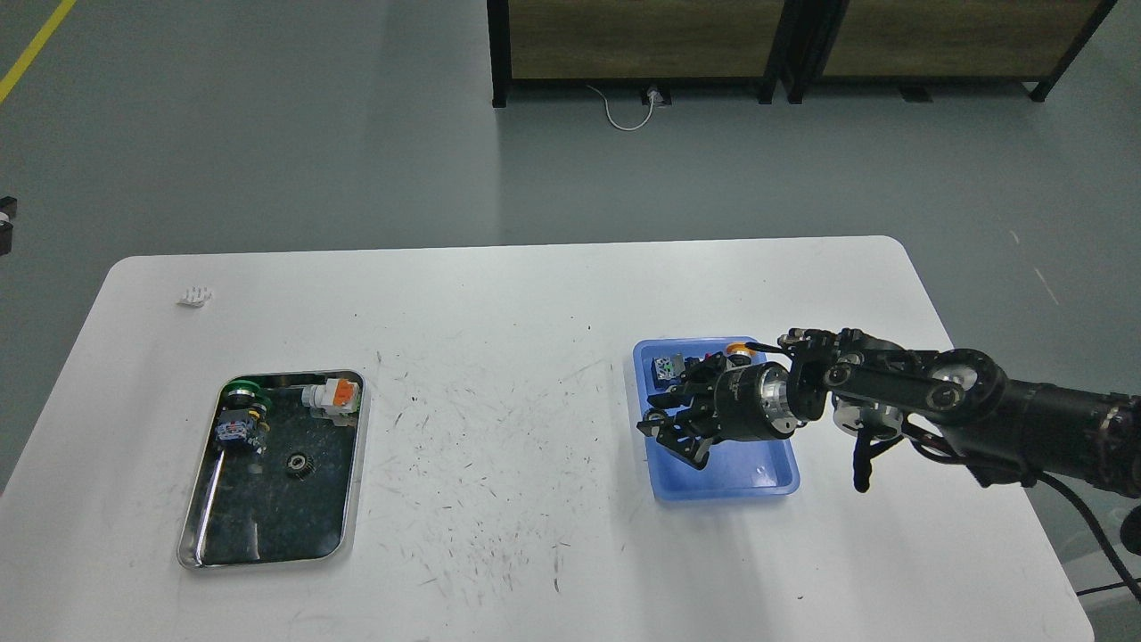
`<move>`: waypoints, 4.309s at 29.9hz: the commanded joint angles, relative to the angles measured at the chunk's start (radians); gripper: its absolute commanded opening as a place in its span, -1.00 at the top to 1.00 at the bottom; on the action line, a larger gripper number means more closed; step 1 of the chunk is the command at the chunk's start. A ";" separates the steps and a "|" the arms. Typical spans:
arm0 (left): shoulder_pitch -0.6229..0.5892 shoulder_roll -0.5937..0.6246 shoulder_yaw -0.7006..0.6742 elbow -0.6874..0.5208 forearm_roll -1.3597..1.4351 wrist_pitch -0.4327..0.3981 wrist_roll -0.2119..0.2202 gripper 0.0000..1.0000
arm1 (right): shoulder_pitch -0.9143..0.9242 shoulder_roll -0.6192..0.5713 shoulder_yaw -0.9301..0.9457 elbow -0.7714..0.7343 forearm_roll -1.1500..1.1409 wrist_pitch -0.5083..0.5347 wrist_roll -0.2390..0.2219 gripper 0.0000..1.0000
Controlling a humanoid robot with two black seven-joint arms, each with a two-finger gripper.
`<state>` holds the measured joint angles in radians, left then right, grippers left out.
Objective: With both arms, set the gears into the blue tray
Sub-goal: 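Place the gear into the blue tray and withdraw the right gripper, then move the left gripper back down to the circuit board, then grasp the second black gear on the circuit board with the left gripper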
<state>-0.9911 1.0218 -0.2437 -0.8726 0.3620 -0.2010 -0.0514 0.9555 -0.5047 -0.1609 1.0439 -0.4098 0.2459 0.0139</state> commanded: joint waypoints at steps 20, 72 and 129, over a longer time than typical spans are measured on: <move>-0.001 -0.003 -0.003 -0.006 -0.002 -0.012 -0.002 -0.96 | -0.087 -0.048 0.184 -0.025 -0.011 -0.013 0.017 -0.65; 0.425 -0.339 0.004 -0.293 0.130 0.146 -0.157 -0.96 | 0.117 -0.037 0.719 -0.367 0.066 -0.149 -0.005 -0.87; 0.511 -0.427 0.032 -0.193 0.137 0.232 -0.177 0.04 | 0.123 -0.015 0.716 -0.383 0.060 -0.155 -0.005 -0.88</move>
<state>-0.4823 0.5906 -0.2138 -1.0666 0.4991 0.0320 -0.2279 1.0770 -0.5206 0.5553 0.6606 -0.3498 0.0903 0.0092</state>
